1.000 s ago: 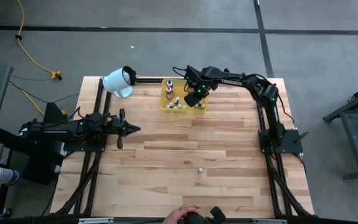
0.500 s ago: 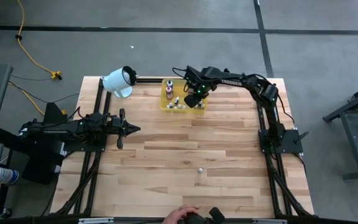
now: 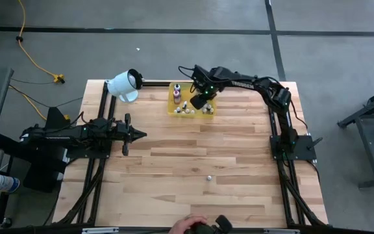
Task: Pick & Place food coloring
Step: Put the small red food coloring bottle into the yellow container
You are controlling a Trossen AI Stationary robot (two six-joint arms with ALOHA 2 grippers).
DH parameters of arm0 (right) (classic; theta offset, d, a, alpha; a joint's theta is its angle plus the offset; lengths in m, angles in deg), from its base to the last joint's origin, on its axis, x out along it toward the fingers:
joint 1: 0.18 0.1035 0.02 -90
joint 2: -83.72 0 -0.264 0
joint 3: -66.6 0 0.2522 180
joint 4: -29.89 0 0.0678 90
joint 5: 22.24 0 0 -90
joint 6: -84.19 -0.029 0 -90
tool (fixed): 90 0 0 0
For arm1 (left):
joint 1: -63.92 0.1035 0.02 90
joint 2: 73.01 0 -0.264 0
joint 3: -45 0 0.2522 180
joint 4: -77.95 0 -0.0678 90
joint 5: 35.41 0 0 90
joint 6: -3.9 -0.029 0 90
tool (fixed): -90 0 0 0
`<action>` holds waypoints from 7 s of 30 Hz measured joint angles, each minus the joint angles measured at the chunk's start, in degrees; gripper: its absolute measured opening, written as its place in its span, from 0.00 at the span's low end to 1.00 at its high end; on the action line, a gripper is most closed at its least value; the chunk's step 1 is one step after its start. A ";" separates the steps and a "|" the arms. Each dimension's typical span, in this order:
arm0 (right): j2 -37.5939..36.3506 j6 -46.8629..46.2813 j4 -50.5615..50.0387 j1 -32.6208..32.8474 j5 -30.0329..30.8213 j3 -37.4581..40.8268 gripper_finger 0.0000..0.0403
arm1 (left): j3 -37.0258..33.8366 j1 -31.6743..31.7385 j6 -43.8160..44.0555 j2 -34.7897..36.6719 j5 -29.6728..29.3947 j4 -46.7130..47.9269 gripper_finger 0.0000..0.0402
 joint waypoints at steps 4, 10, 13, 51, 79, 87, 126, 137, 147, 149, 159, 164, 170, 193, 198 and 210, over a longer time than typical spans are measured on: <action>-0.19 1.90 -2.21 0.41 -0.83 -3.06 0.38 | 0.00 -0.01 0.01 0.01 0.00 0.00 0.00; -3.51 6.01 -3.39 1.53 -0.91 -5.02 0.42 | 0.00 -0.02 0.02 0.01 0.01 0.00 0.00; -6.21 9.62 -3.42 2.75 -1.50 -5.31 0.42 | 0.00 -0.01 0.02 0.00 -0.01 0.00 0.00; -49.04 26.94 -12.24 26.17 -3.05 34.47 0.42 | 0.00 -0.01 0.00 0.01 -0.01 0.00 0.00; -39.81 9.93 5.75 54.06 -1.92 46.98 0.42 | 0.00 0.00 0.02 -0.01 0.01 0.00 0.00; -34.20 12.36 6.37 54.27 -1.03 42.44 0.42 | 0.00 0.00 0.00 0.01 0.01 0.00 0.00; -9.23 29.86 3.95 53.50 3.12 15.35 0.42 | 0.00 0.00 0.01 -0.01 0.00 0.00 0.00; -8.57 25.96 6.83 53.04 3.29 17.91 0.42 | 0.00 -0.01 0.02 0.01 0.01 0.00 0.00; -8.57 22.41 7.09 53.06 4.33 18.03 0.40 | 0.00 -0.02 0.00 0.00 -0.01 0.00 0.00; -8.57 22.41 7.26 53.04 4.35 18.03 0.40 | 0.00 0.00 0.01 0.01 0.01 0.00 0.00; -8.57 22.35 7.25 53.06 3.45 18.03 0.39 | 0.00 0.00 0.01 0.00 0.00 0.00 0.00; -8.57 22.30 7.25 53.06 3.11 18.03 0.39 | 0.00 0.00 0.01 0.01 0.00 0.00 0.00; -8.10 22.08 7.28 53.06 3.06 18.03 0.39 | 0.00 0.00 0.00 0.01 -0.01 0.00 0.00; -5.88 19.74 8.63 52.78 2.30 18.10 0.30 | 0.00 -0.02 0.01 0.00 0.01 0.00 0.00; -5.88 19.72 8.30 52.78 2.36 18.08 0.23 | 0.00 -0.02 0.00 0.01 0.01 0.00 0.00; -6.49 15.53 7.35 52.74 2.65 17.43 0.16 | 0.00 0.00 0.01 0.00 -0.01 0.00 0.00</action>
